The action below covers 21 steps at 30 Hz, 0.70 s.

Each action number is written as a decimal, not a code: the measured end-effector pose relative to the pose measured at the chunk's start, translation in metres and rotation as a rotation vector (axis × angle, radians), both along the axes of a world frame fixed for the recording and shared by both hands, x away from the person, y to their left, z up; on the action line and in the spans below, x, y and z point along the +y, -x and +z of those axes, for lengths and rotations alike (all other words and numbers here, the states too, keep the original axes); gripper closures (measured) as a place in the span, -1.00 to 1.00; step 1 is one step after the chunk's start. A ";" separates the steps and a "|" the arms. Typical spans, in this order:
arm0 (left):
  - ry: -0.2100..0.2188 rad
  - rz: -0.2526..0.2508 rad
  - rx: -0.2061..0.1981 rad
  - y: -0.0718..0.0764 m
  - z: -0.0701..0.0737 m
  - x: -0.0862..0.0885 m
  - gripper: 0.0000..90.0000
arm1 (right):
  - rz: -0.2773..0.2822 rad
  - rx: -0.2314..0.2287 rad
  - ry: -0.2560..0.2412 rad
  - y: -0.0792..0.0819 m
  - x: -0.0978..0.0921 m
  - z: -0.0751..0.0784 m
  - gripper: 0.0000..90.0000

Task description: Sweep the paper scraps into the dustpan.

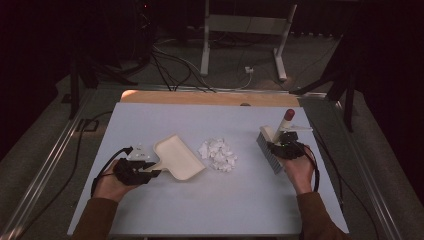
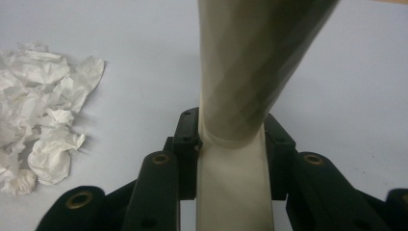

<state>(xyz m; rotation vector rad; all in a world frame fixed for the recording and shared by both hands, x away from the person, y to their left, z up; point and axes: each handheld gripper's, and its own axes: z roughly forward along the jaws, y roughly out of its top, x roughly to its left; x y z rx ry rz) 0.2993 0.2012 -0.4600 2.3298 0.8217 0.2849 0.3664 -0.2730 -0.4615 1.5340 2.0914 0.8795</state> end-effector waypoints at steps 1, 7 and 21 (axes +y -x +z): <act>-0.002 -0.004 0.000 0.000 0.000 -0.001 0.48 | -0.002 -0.001 0.003 0.000 0.001 0.000 0.48; -0.016 -0.027 0.008 -0.005 -0.002 -0.007 0.48 | 0.006 -0.009 0.023 -0.002 0.005 0.002 0.48; -0.044 -0.070 0.037 -0.012 -0.009 -0.017 0.48 | 0.043 -0.037 0.042 -0.020 0.026 0.009 0.48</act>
